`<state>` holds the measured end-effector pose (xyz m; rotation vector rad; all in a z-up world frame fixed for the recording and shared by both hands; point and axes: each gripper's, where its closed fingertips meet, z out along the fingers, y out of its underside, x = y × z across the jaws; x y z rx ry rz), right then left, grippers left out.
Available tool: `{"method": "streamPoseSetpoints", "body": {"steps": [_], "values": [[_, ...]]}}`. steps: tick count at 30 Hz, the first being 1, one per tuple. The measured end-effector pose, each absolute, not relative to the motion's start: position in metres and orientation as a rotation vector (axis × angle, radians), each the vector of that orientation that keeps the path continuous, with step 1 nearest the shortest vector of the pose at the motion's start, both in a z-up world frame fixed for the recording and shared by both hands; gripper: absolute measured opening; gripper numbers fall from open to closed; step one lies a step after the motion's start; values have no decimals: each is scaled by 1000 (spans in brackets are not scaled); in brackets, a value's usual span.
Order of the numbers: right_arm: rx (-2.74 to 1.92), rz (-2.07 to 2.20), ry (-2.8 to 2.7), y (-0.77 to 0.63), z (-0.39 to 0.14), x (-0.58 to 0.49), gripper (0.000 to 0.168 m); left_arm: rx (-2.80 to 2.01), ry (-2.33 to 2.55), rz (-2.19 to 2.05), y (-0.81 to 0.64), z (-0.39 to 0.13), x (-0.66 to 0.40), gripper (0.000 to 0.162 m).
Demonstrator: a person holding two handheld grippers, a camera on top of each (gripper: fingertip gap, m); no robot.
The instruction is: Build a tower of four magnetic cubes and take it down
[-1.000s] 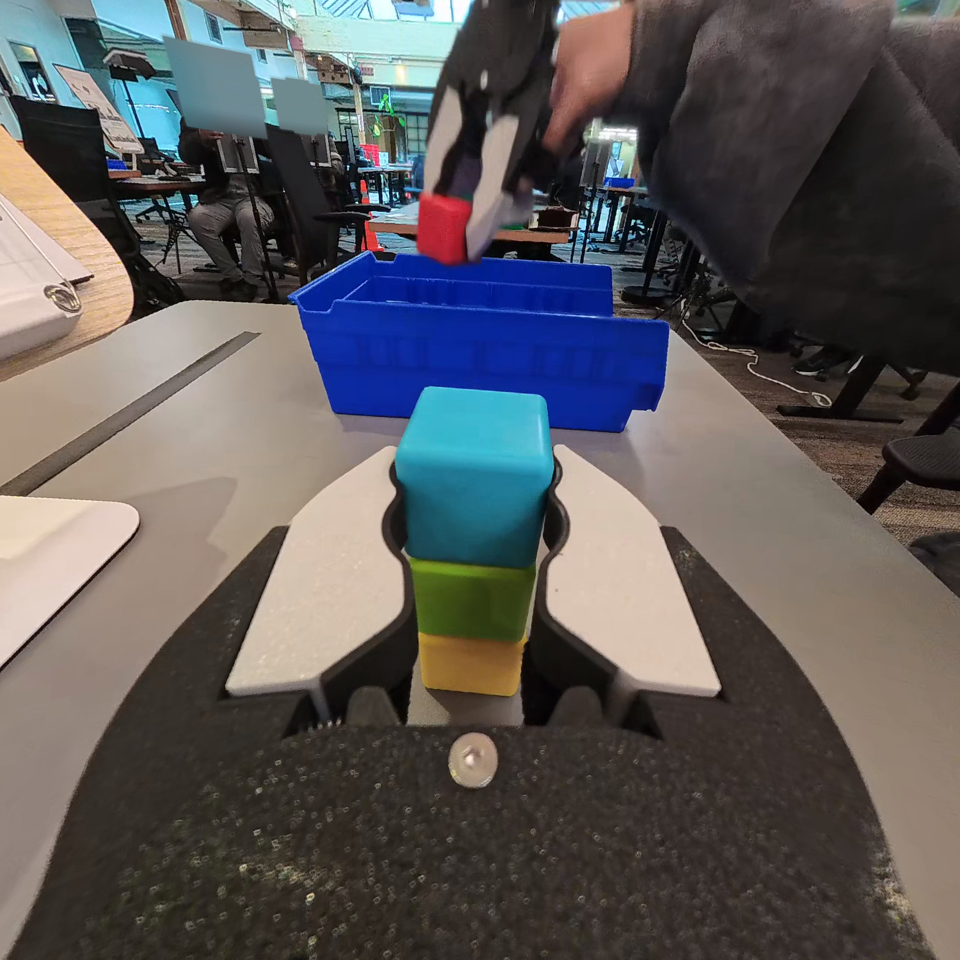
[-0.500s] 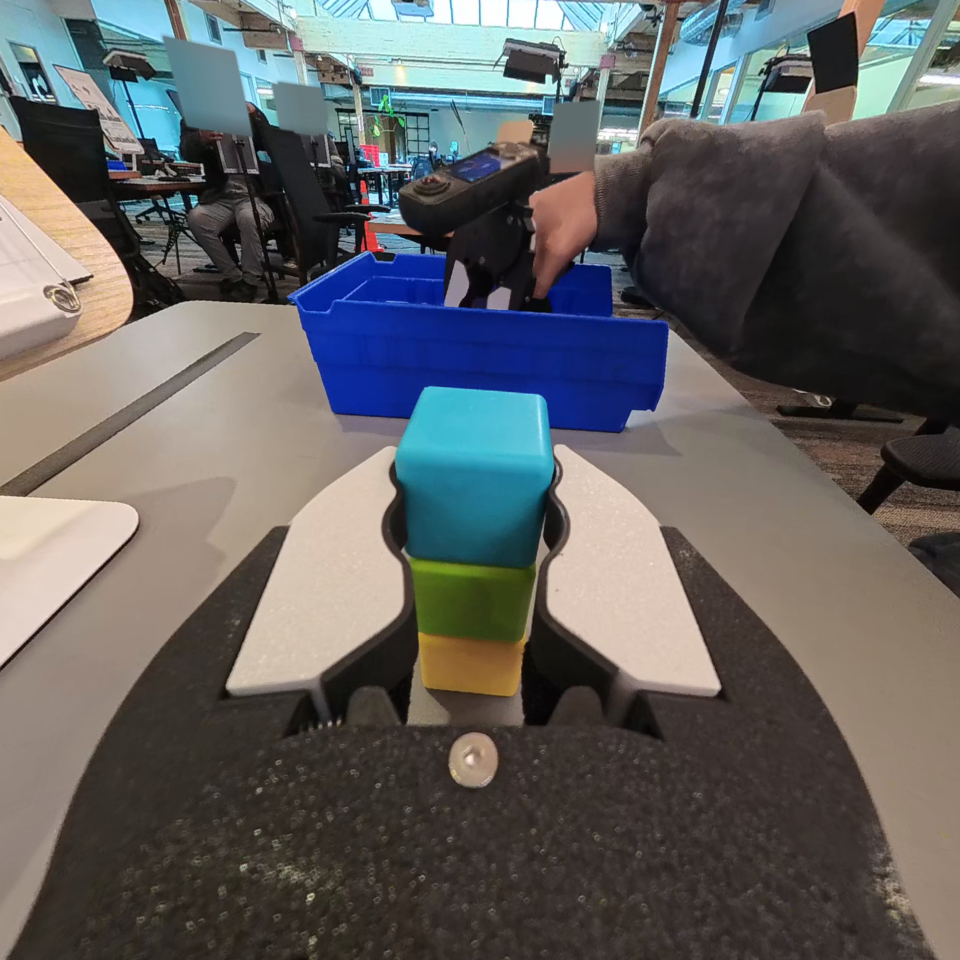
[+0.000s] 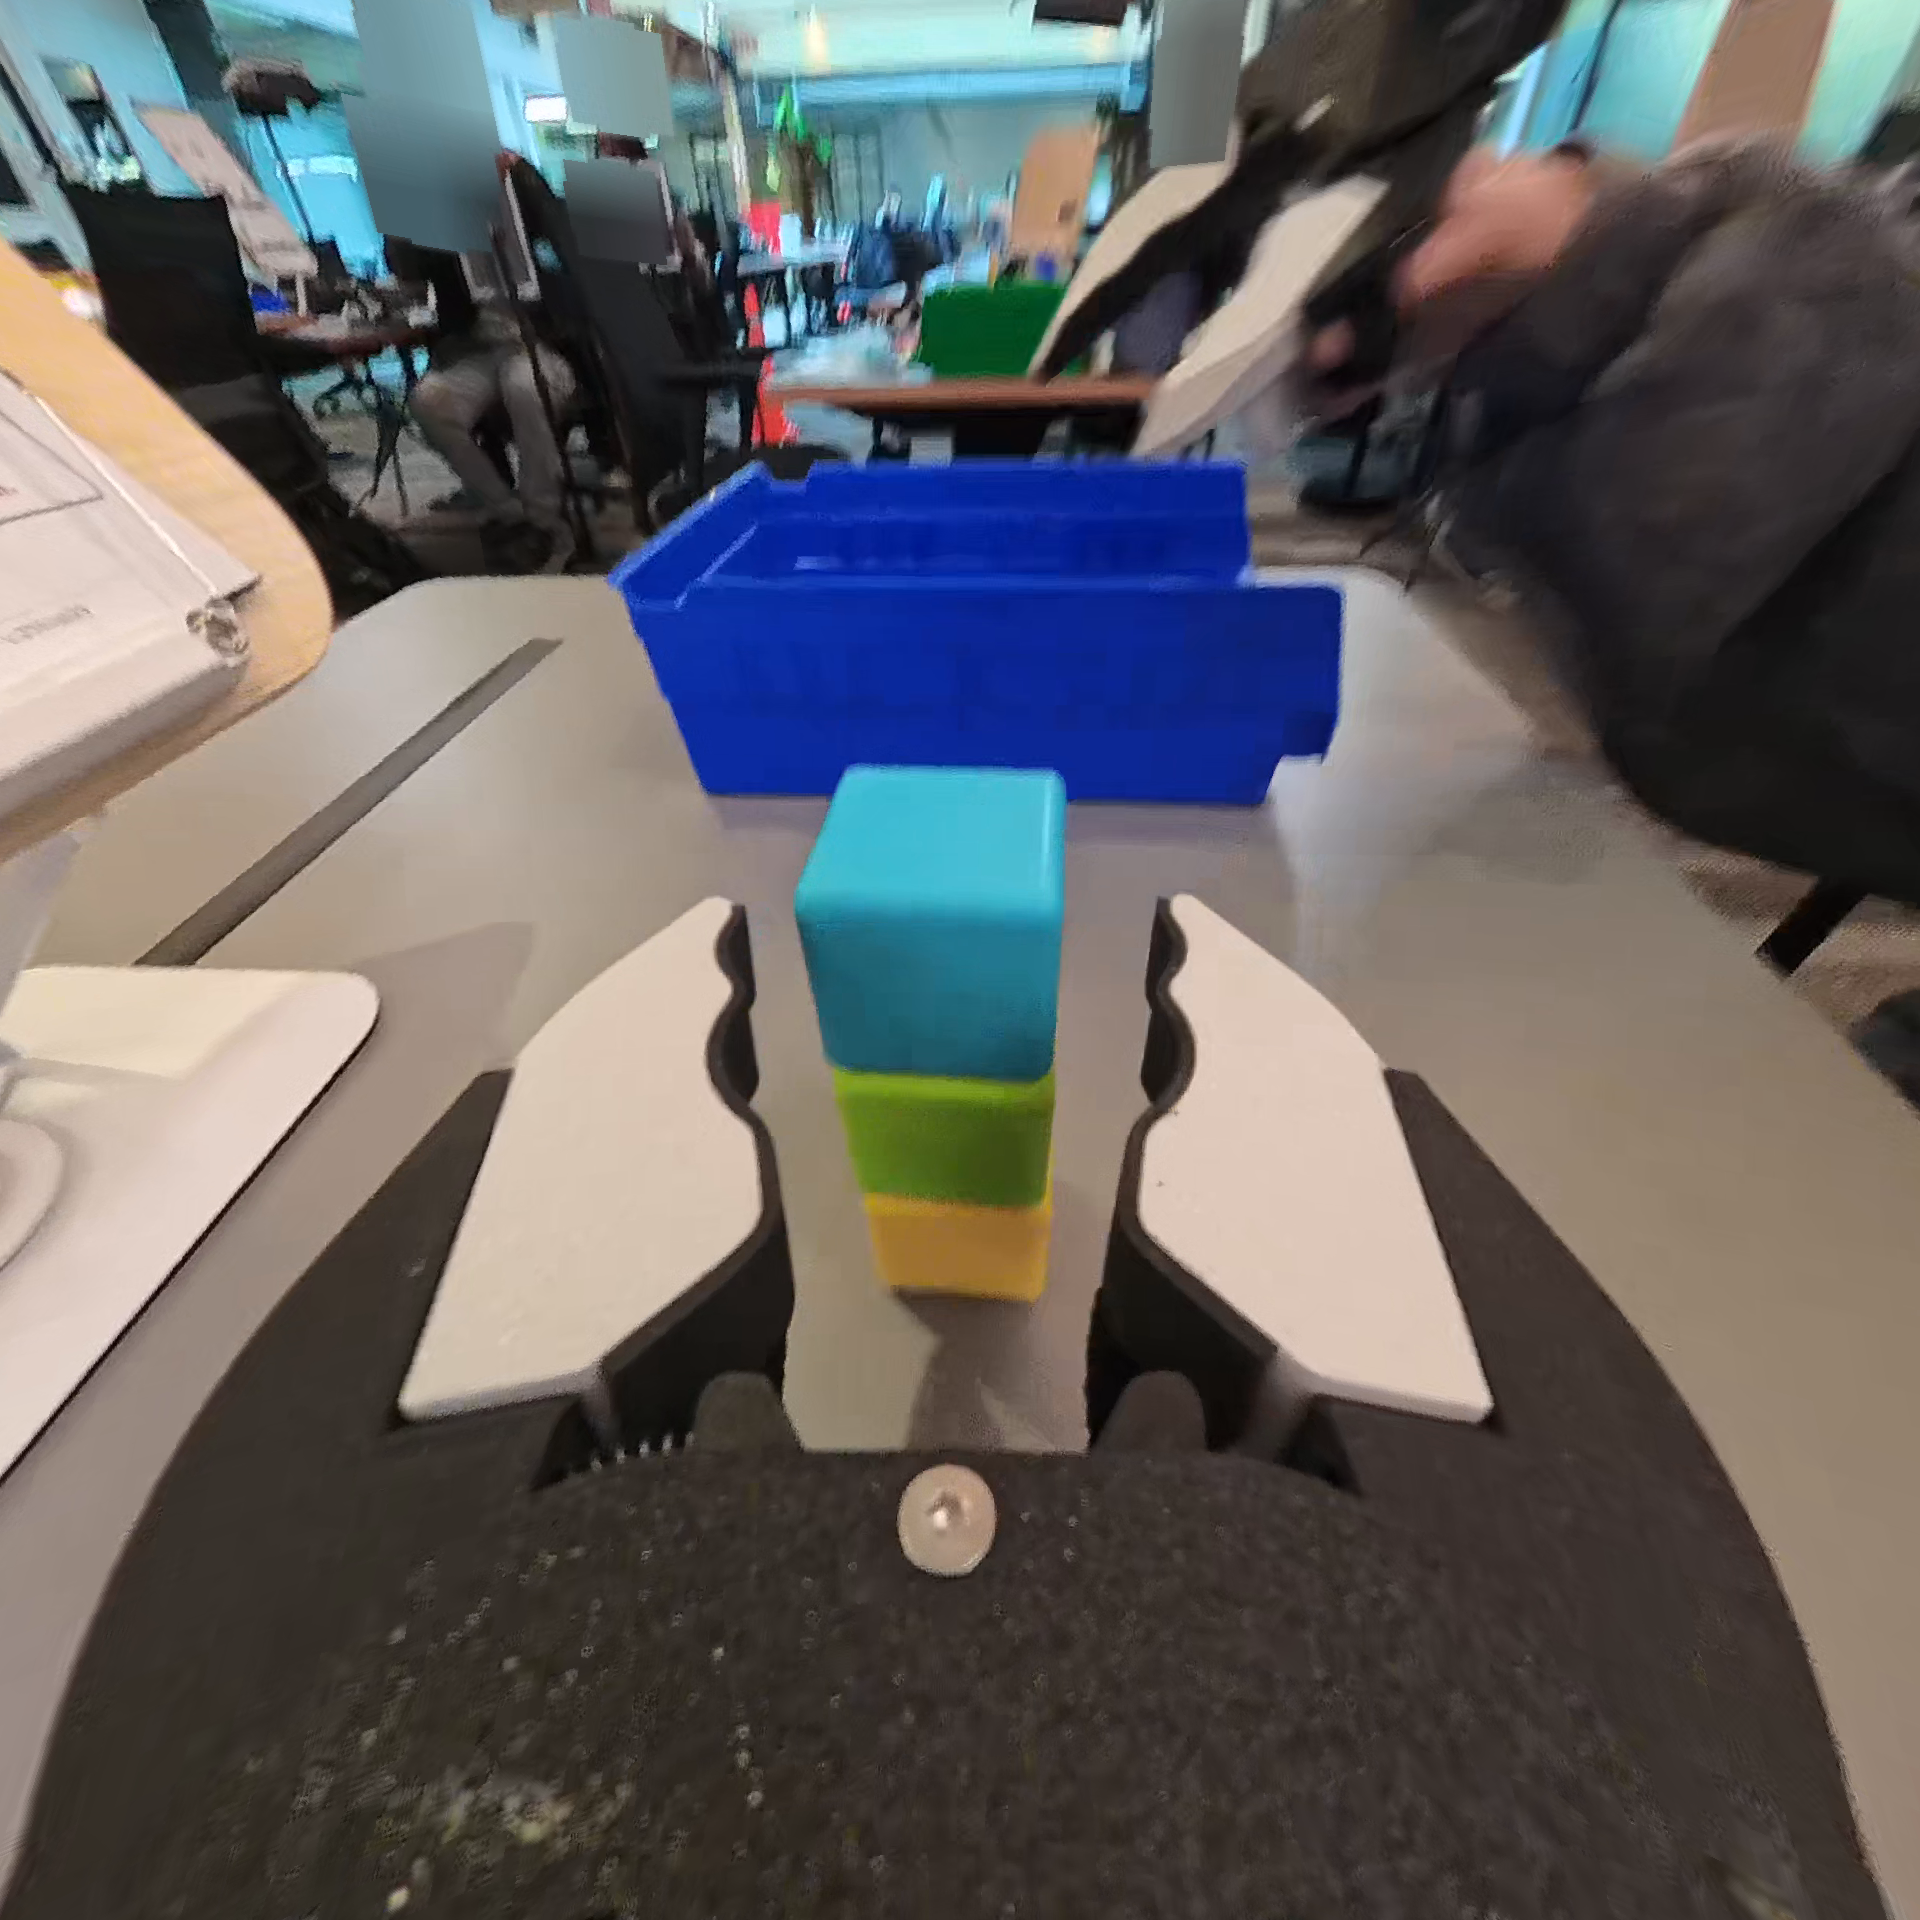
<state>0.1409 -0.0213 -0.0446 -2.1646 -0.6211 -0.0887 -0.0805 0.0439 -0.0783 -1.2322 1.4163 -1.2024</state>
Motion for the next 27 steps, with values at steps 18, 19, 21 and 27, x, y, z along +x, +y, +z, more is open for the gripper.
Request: {"method": "streamPoseSetpoints", "body": {"steps": [18,19,21,27], "values": [[-1860,589,-544,-117,-100,-50,62,-1465,1671,-1019,45,-143,-70,52],[-1837,593,-534,-109,-100,-55,61,-1469,1673,-1021,45,-143,-70,52],[-1805,605,-522,-91,-99,-63,61,-1470,1676,-1024,47,-143,-72,51],[-1681,594,-586,-10,-91,-79,64,-1457,1706,-1021,48,-145,-88,50]]}}
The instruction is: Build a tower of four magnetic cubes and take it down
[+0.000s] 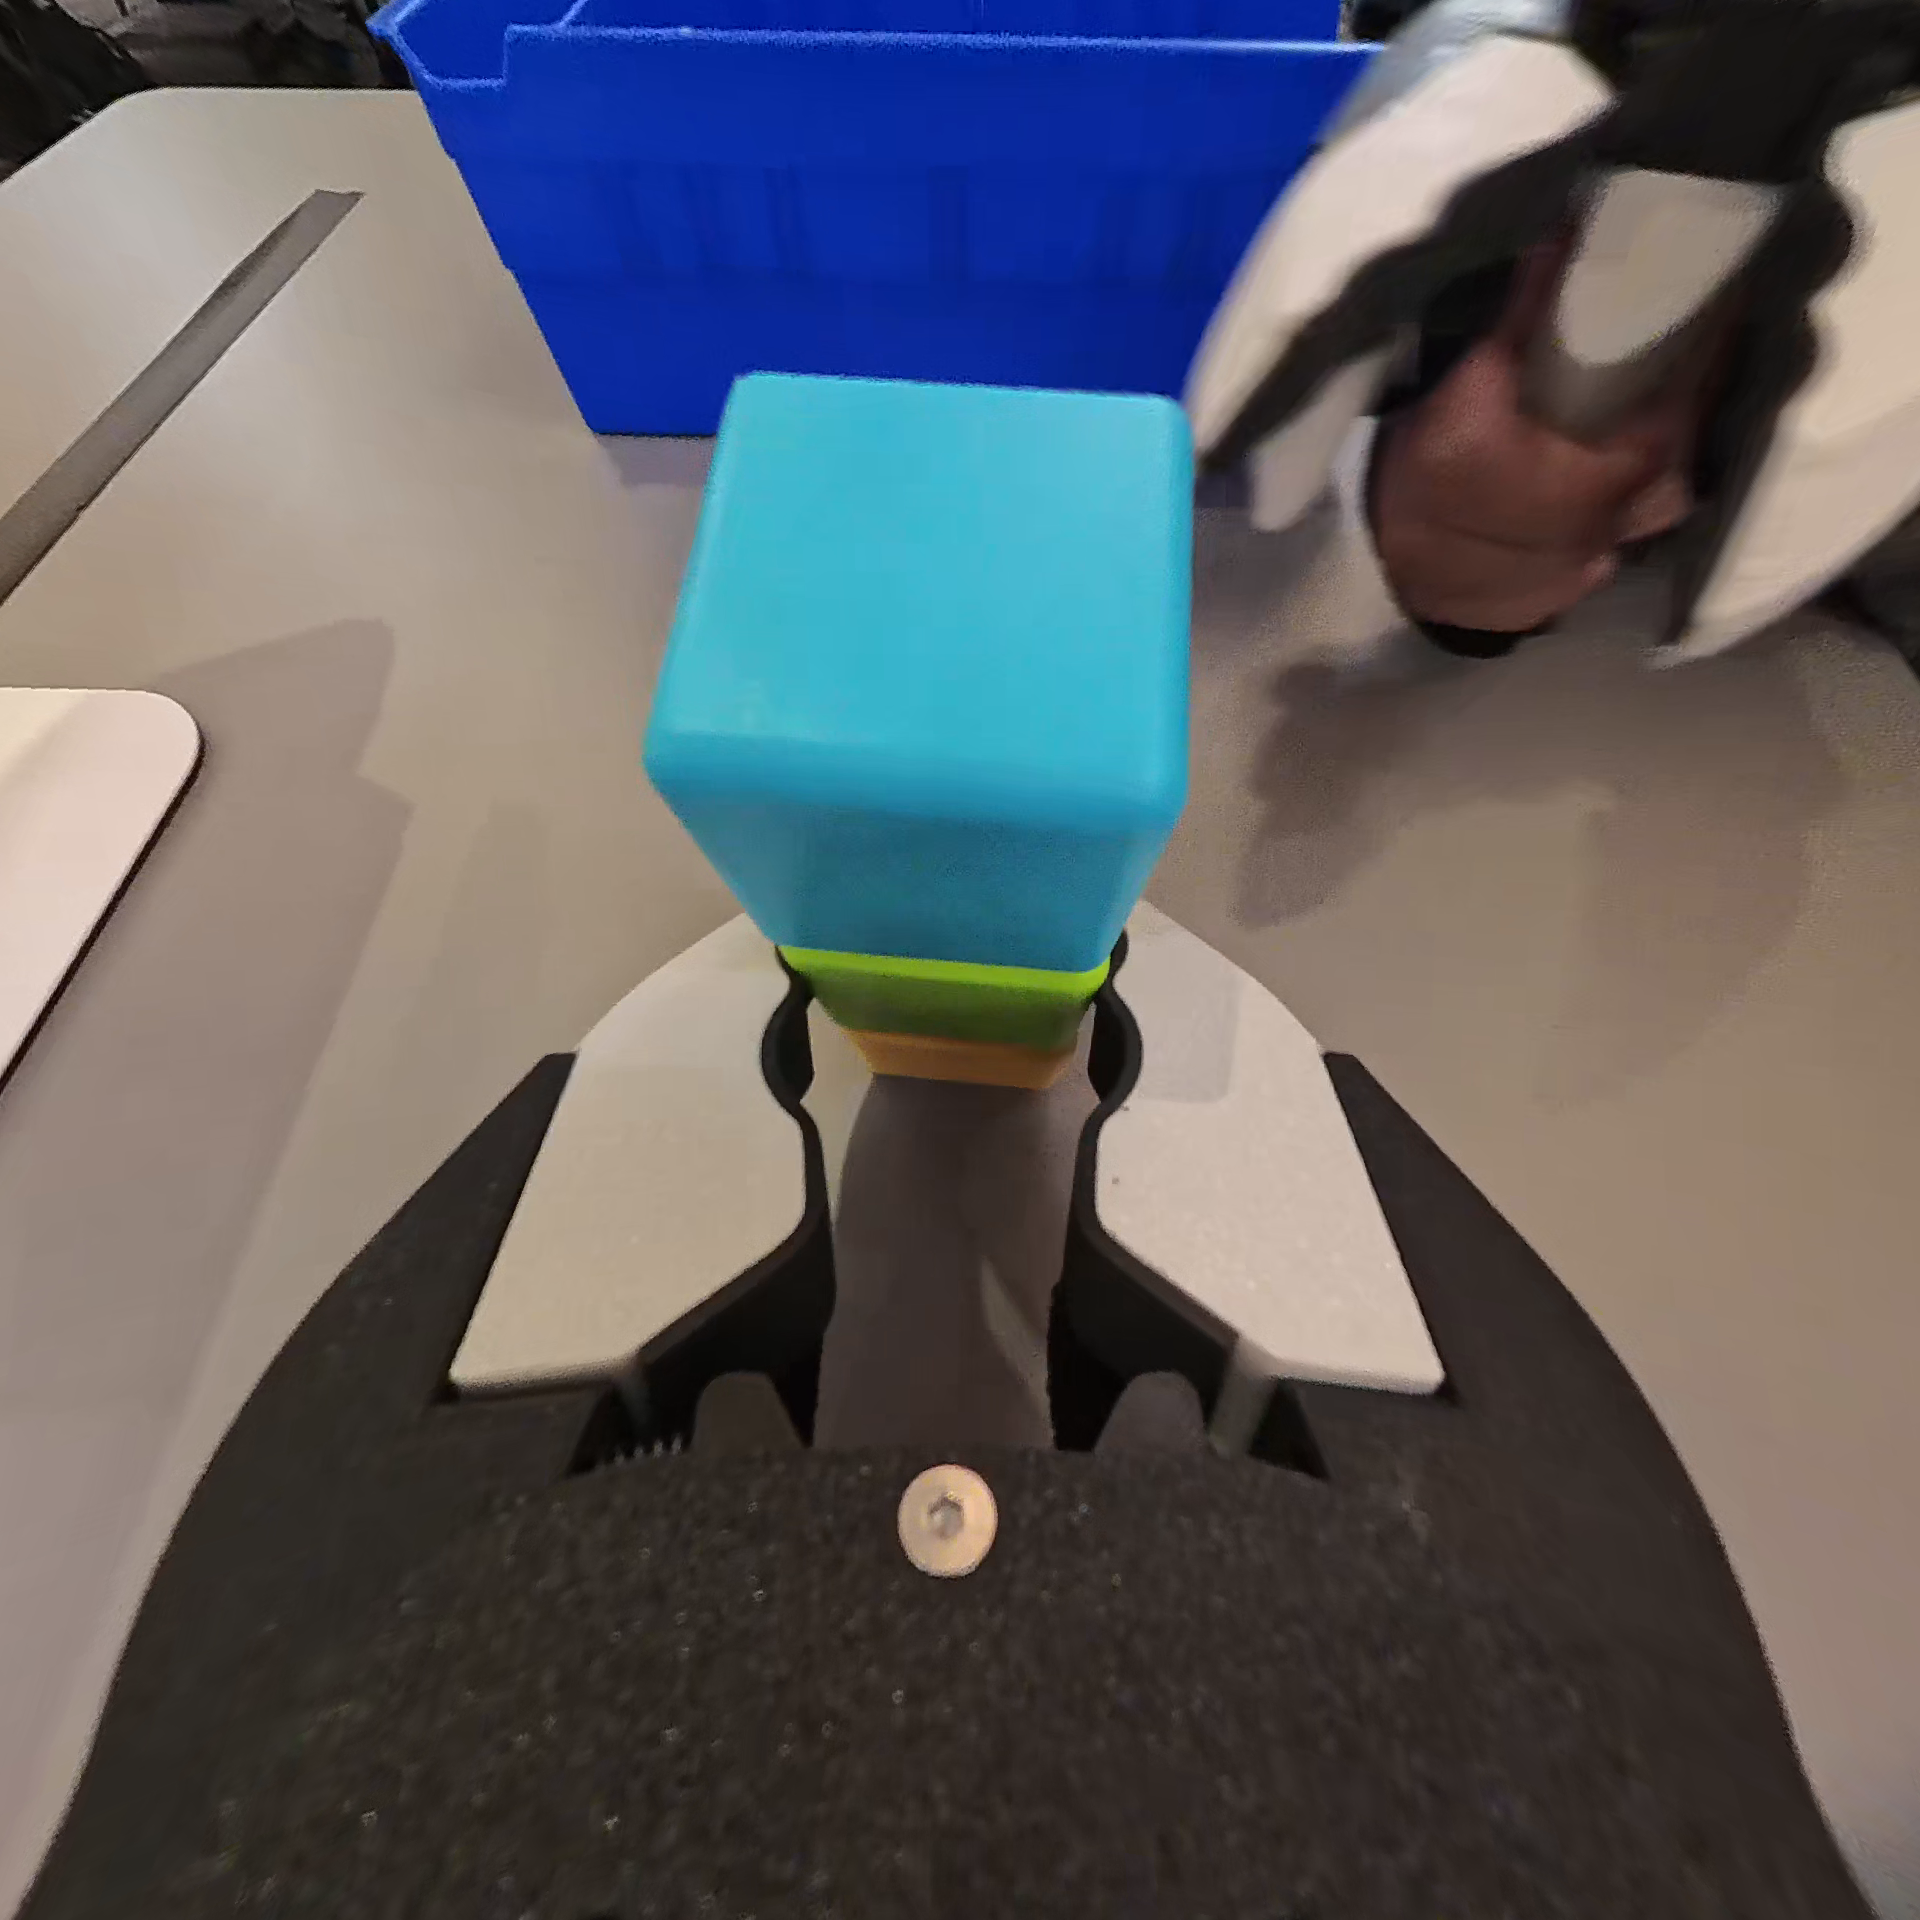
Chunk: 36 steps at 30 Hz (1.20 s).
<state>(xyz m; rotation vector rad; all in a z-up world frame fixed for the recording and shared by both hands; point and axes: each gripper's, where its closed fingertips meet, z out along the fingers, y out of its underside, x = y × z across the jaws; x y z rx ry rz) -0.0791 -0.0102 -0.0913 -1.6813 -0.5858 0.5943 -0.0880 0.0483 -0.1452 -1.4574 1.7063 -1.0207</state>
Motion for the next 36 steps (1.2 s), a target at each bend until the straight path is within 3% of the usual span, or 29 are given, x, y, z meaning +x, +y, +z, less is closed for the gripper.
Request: {"method": "streamPoseSetpoints", "body": {"steps": [6,10,14,17,25,31,36], "values": [[-1633,680,-748,42,-93,-101,75,-1447,1730,-1026,46,-146,-92,50],[-1591,803,-816,44,-83,-112,73,-1451,1770,-1027,40,-145,-97,50],[-1605,826,-844,51,-94,-115,66,-1447,1764,-1059,38,-145,-97,50],[-1559,860,-846,54,-93,-118,51,-1449,1752,-1088,38,-144,-95,50],[-1498,1005,-778,55,-80,-119,50,-1421,1721,-1114,38,-138,-95,50],[-1326,1026,-686,39,-21,-104,50,-1434,1764,-1073,36,-145,-93,50],[-1339,678,-681,1,45,-80,50,-1442,1753,-1070,38,-145,-92,50]]}}
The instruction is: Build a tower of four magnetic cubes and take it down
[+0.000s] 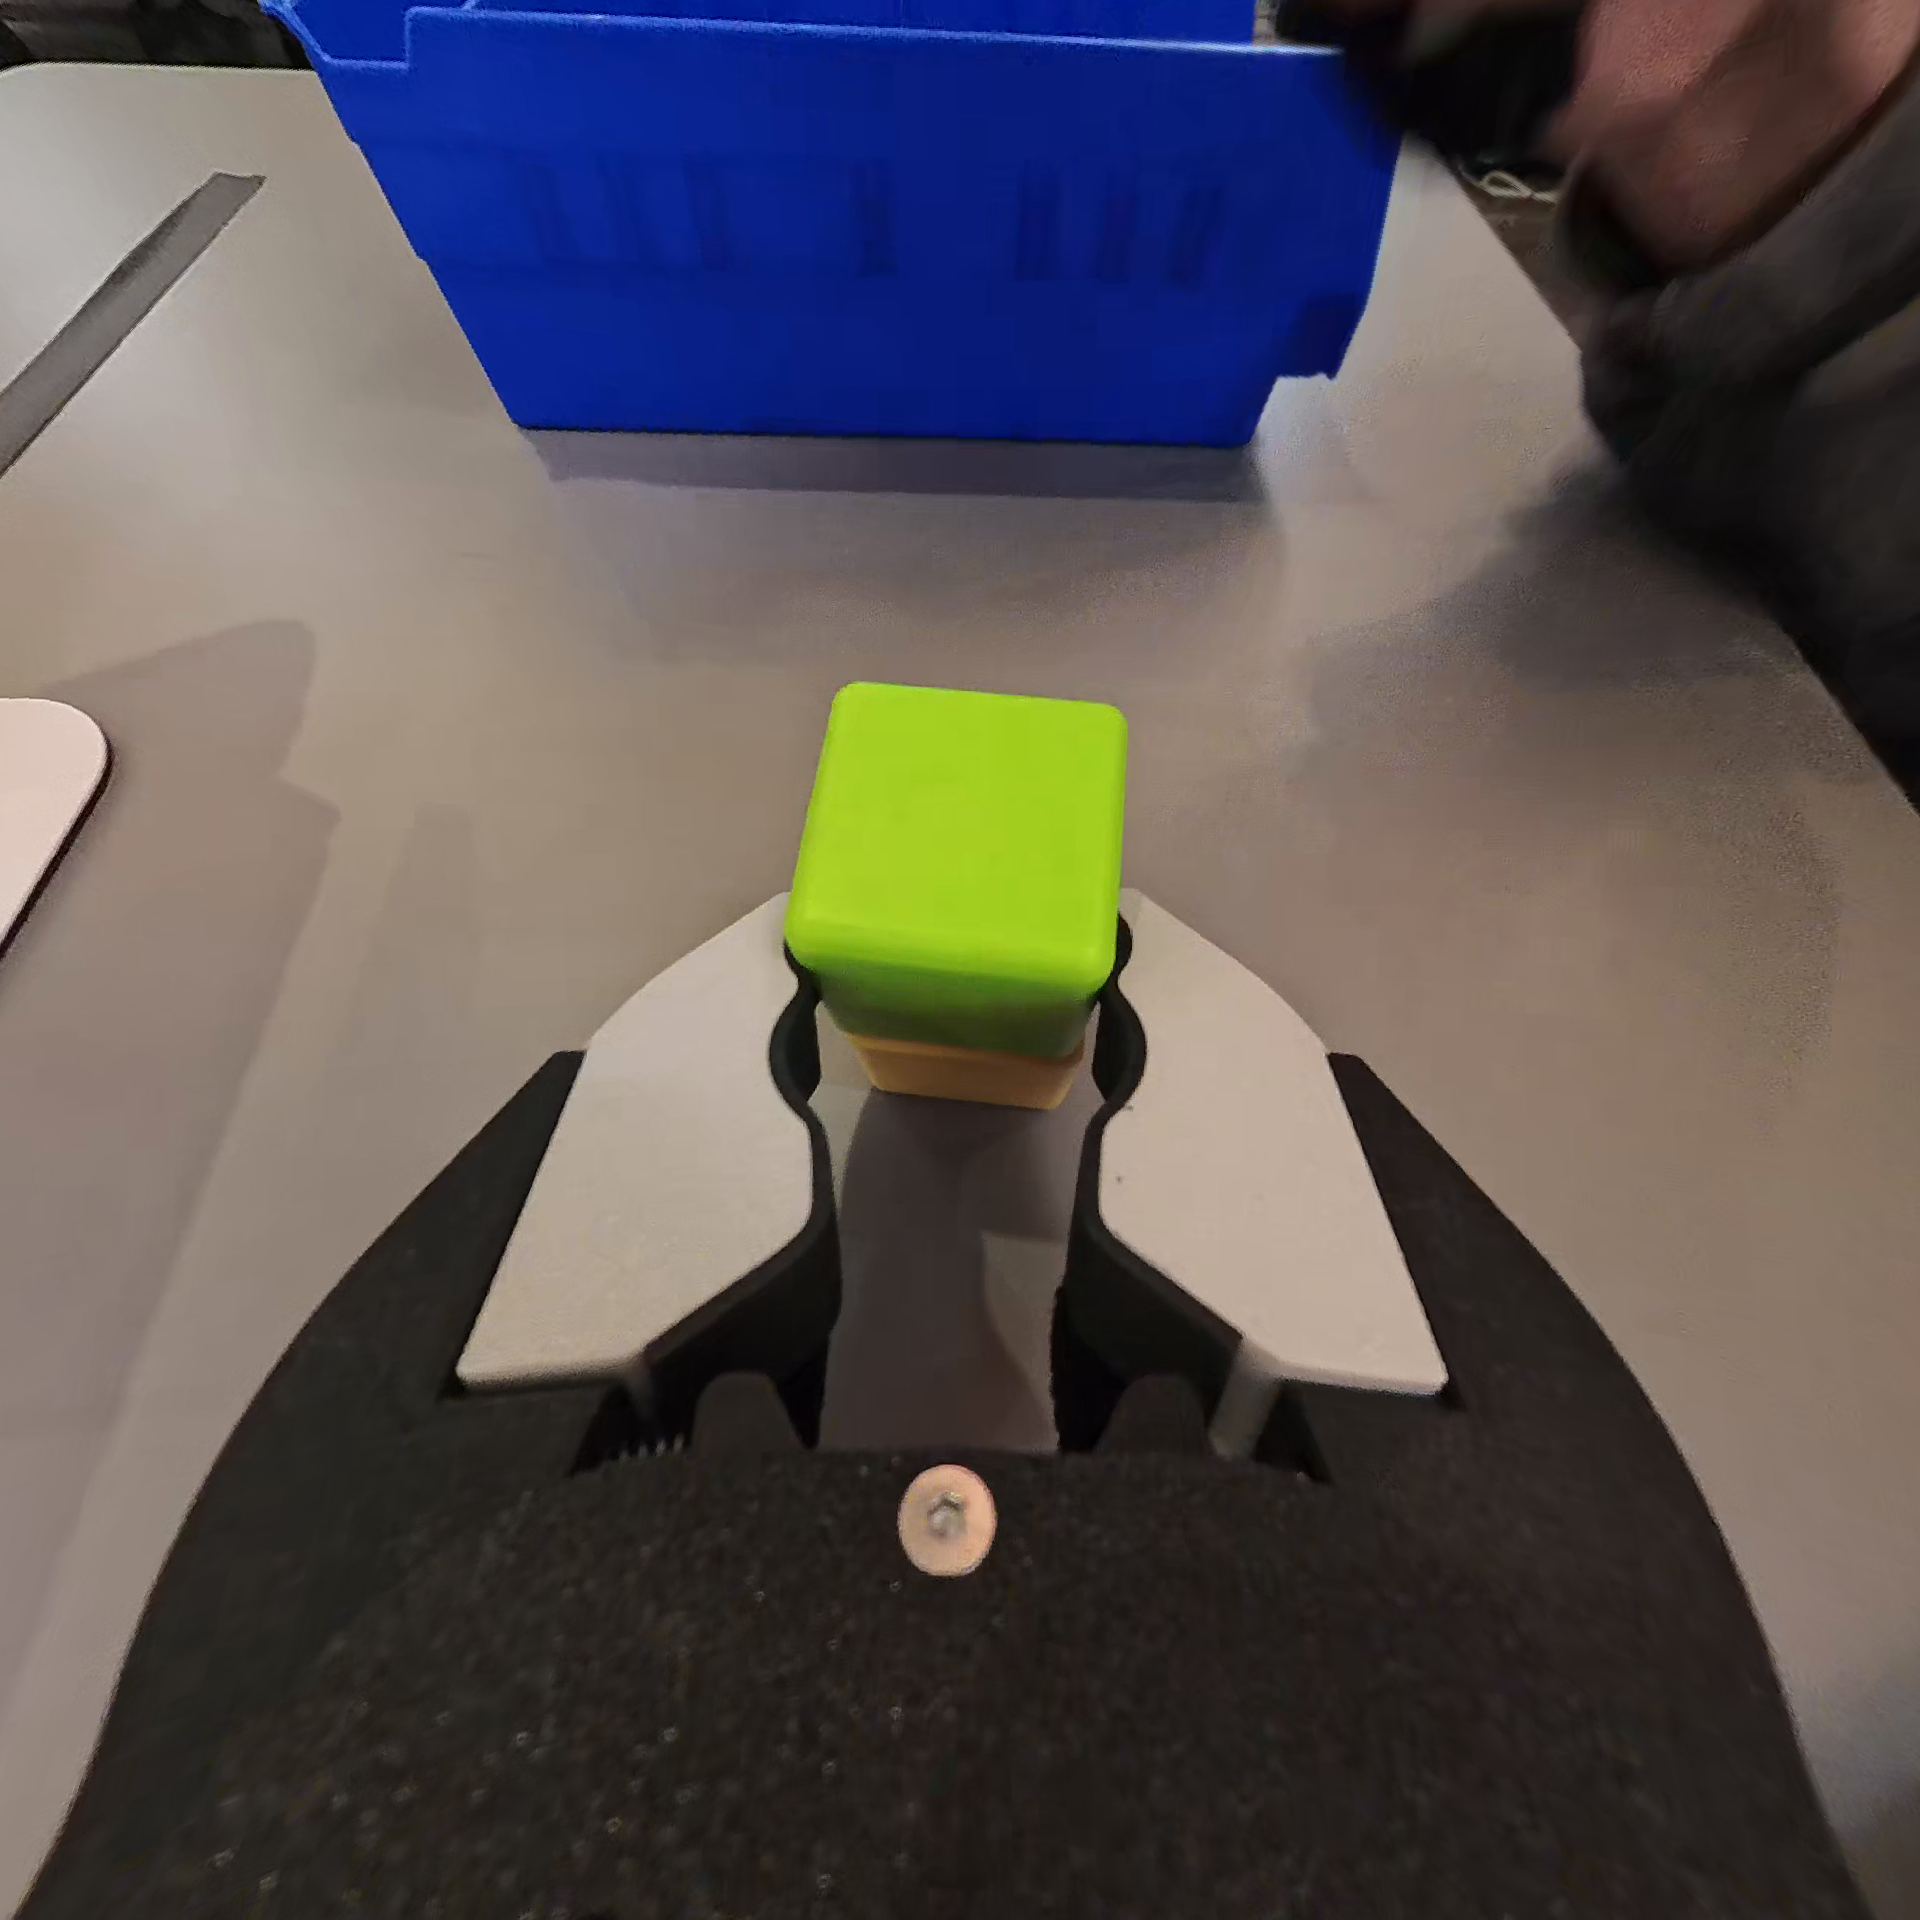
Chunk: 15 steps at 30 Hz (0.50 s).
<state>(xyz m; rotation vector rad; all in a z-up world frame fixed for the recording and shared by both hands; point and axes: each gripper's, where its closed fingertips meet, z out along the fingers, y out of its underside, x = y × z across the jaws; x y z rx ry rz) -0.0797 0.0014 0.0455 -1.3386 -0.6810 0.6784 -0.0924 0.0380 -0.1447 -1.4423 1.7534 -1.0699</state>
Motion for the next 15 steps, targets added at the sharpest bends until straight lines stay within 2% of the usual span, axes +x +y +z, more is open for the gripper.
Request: {"method": "streamPoseSetpoints", "body": {"steps": [4,6,9,15], "values": [[-1456,294,-613,-28,103,-4,50,-1426,1756,-1043,38,-145,-91,50],[-1601,83,-581,-33,105,53,50,-1420,1759,-1029,38,-145,-90,50],[-1898,-189,-553,-38,70,140,50,-1418,1759,-1024,38,-145,-88,50],[-2472,-265,-625,-66,-43,225,50,-1416,1755,-1025,38,-145,-88,50]]}}
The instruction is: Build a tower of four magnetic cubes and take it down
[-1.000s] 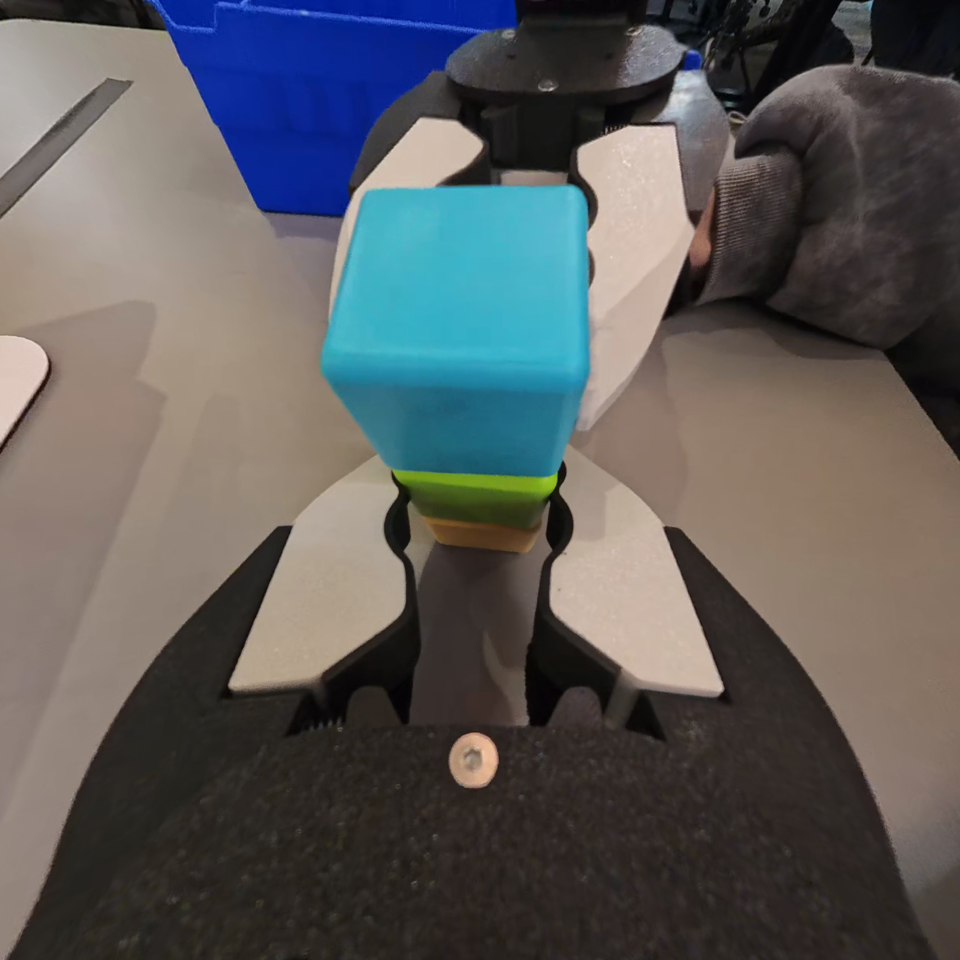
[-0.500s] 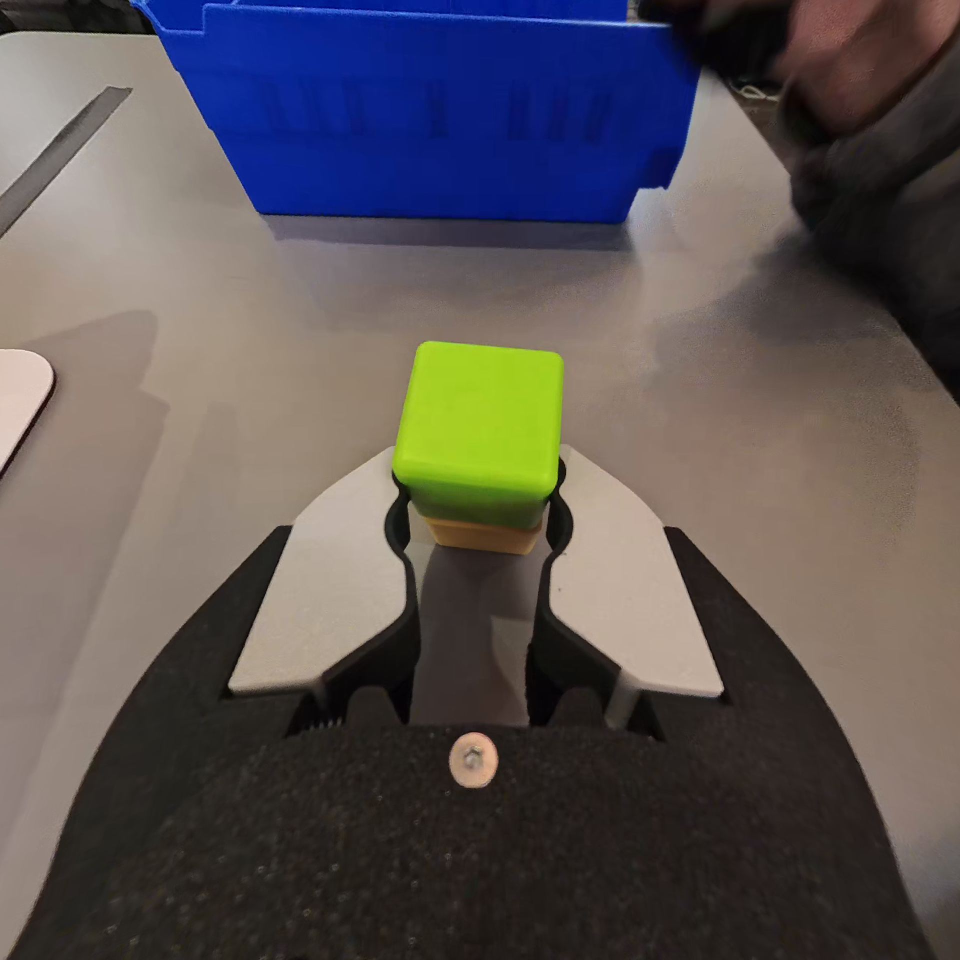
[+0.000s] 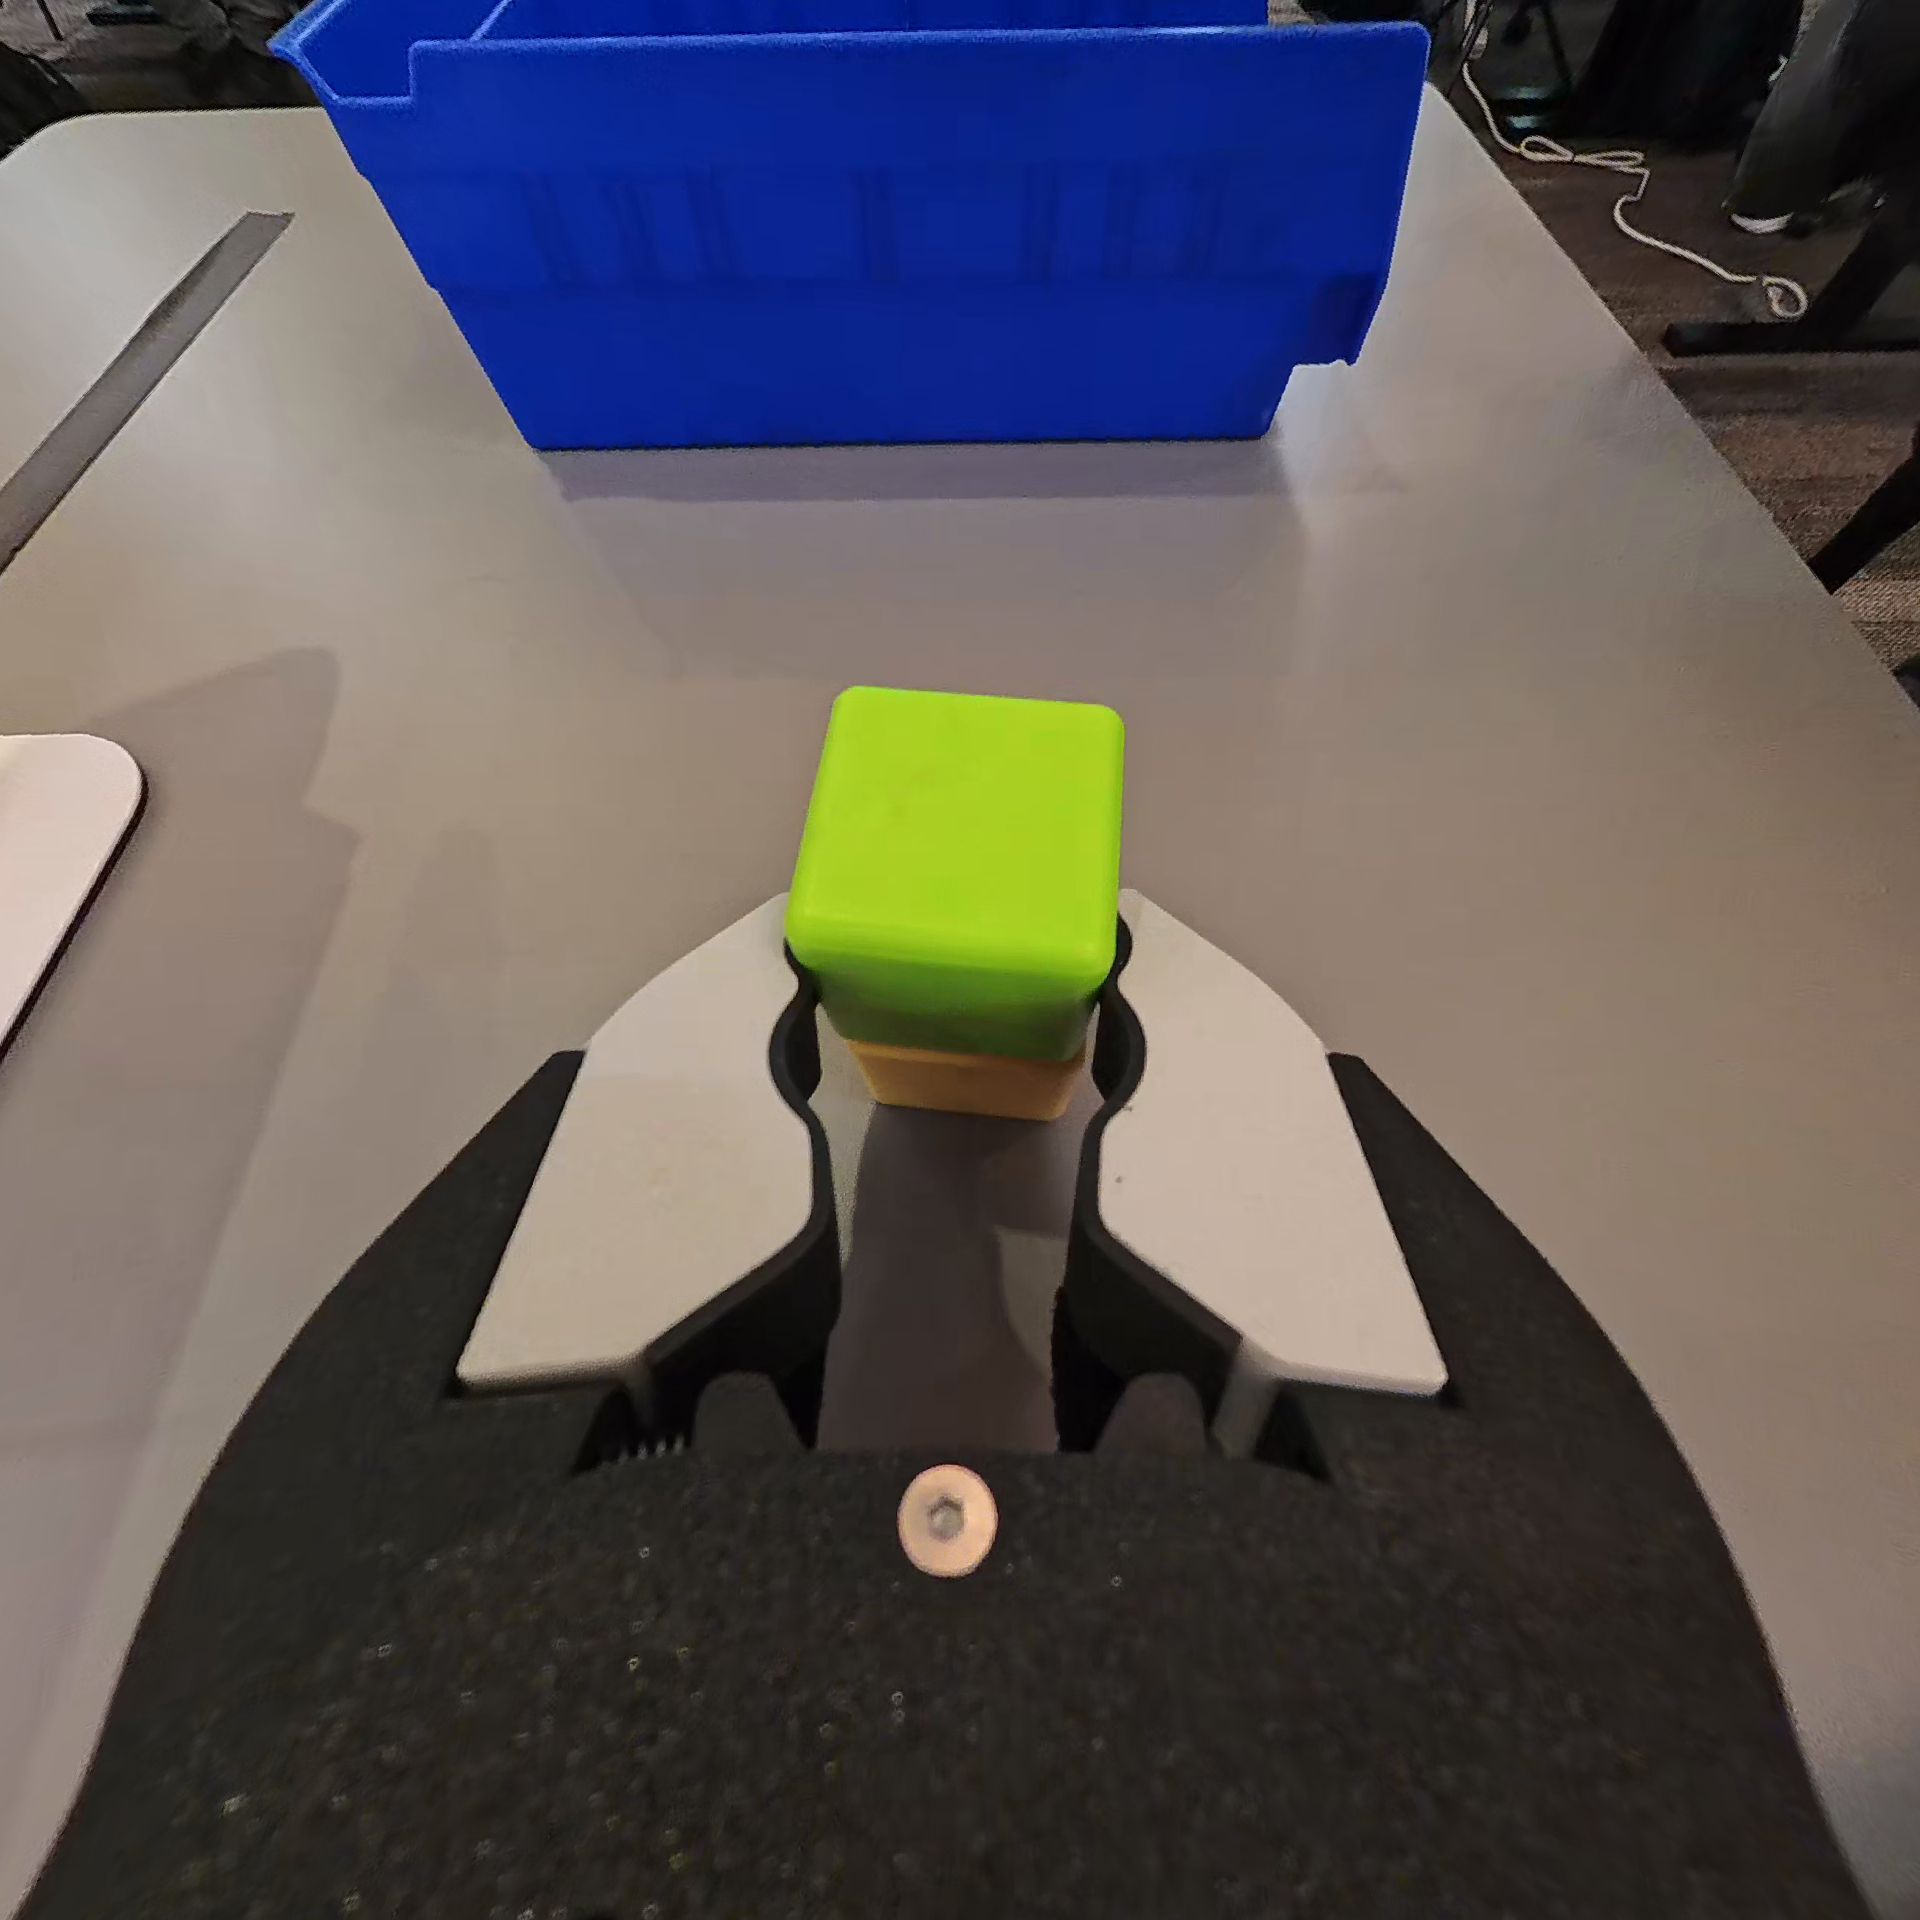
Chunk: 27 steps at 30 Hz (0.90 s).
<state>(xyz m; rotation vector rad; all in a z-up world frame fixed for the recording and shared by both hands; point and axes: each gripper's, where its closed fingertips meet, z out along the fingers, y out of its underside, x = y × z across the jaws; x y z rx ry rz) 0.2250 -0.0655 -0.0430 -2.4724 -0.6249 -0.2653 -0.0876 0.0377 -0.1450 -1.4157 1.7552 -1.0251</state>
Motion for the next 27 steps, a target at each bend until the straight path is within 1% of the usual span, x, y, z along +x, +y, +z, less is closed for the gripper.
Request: {"method": "streamPoseSetpoints", "body": {"steps": [4,7,10,15,20,22,23,26,27], "values": [[-2753,-228,-711,-78,-106,236,50,-1415,1754,-1024,38,-145,-87,50],[-2889,-285,-759,-81,-138,245,50,-1415,1752,-1023,38,-145,-87,50],[-2953,-296,-769,-83,-155,249,50,-1415,1751,-1023,38,-145,-87,50],[-2972,-285,-742,-85,-169,251,51,-1415,1753,-1024,37,-145,-87,50],[-2900,-271,-674,-81,-170,250,52,-1411,1753,-1020,37,-145,-86,50],[-2841,-293,-648,-80,-163,248,63,-1412,1749,-1014,37,-145,-85,50],[-2781,-311,-624,-78,-155,246,63,-1413,1748,-1011,37,-145,-85,51],[-2491,-331,-516,-70,-114,226,65,-1439,1741,-1003,38,-146,-85,64],[-2363,-315,-452,-68,-96,215,64,-1452,1741,-1009,38,-147,-87,65]]}}
